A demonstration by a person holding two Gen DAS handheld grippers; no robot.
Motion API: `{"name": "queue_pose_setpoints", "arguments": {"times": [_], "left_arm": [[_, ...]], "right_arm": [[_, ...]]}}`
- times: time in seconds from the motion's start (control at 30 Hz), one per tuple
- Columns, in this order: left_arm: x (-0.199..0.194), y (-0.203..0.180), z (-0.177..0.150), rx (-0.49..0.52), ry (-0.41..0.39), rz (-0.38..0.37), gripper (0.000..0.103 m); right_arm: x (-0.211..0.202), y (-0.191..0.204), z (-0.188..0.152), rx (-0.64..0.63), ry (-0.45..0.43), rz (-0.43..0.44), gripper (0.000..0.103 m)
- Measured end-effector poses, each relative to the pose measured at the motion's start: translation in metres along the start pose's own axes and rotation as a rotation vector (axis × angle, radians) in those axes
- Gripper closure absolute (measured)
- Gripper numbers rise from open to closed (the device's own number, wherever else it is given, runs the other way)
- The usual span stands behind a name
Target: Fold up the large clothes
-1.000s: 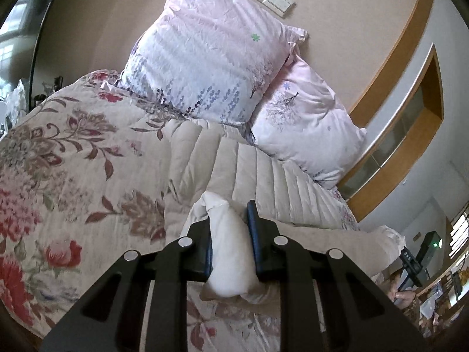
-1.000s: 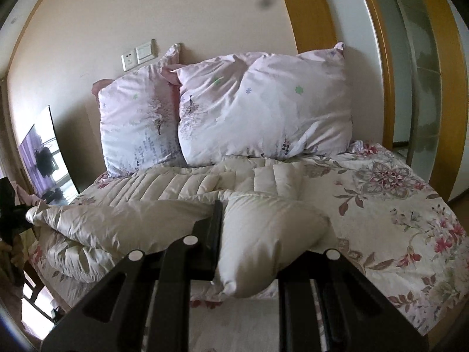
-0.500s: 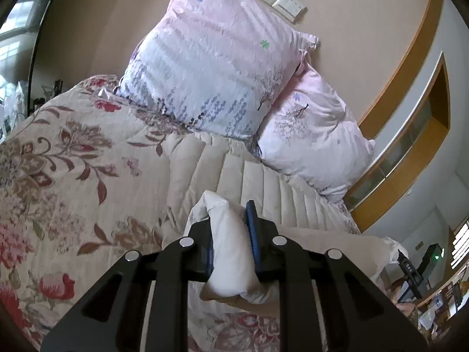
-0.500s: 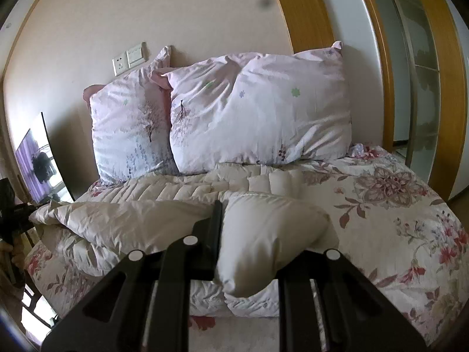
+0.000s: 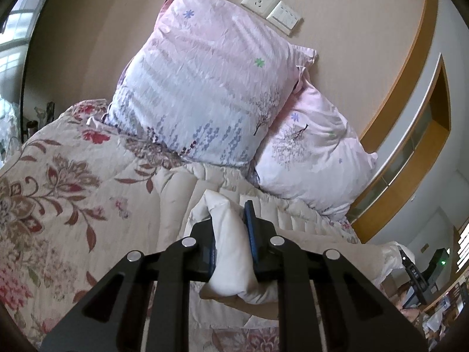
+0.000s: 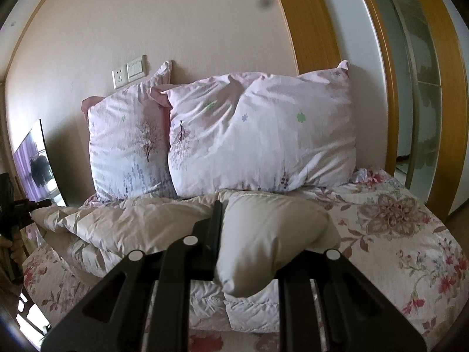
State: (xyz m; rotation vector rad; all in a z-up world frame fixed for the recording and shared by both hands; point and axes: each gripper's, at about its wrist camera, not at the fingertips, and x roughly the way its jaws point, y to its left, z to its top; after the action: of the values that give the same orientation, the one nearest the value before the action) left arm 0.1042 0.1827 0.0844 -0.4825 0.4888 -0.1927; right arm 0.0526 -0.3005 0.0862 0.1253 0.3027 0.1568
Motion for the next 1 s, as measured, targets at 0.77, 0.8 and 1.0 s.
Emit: {"name": "queue_pose_setpoints", "arguments": {"times": [0.77, 0.8, 1.0], "left_arm": [[0.100, 0.036, 0.019, -0.097, 0.062, 0.061, 0.088], [0.103, 0.038, 0.020, -0.103, 0.065, 0.062, 0.088], [0.127, 0.053, 0.019, -0.157, 0.091, 0.061, 0.088]], "right_arm": [[0.121, -0.023, 0.006, 0.098, 0.141, -0.027, 0.086], [0.127, -0.025, 0.005, 0.114, 0.150, -0.027, 0.086], [0.159, -0.041, -0.001, 0.205, 0.210, -0.024, 0.086]]}}
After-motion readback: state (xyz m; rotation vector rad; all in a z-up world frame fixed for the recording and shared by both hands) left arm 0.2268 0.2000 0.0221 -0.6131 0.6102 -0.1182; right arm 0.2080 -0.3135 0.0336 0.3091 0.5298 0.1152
